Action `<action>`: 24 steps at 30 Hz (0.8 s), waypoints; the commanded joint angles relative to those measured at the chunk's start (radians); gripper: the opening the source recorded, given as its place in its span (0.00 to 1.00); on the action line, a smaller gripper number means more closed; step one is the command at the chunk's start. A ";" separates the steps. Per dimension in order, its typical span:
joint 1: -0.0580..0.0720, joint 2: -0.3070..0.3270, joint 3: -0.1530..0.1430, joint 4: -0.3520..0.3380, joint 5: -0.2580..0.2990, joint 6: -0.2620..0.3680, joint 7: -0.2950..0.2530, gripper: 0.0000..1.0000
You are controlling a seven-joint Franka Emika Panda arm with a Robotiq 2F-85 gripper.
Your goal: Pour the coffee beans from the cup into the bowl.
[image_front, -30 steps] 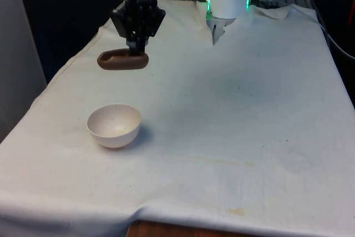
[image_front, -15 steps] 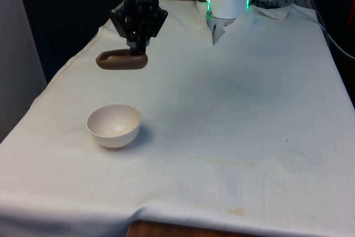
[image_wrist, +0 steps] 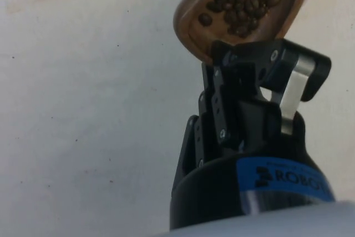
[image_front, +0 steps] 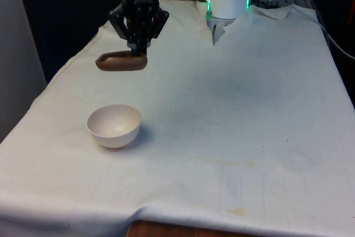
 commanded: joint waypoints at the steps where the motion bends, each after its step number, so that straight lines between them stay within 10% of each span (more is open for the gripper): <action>1: -0.008 0.001 0.008 0.006 0.021 -0.013 -0.007 0.00; 24: -0.016 0.006 -0.001 0.012 0.176 -0.047 -0.009 0.00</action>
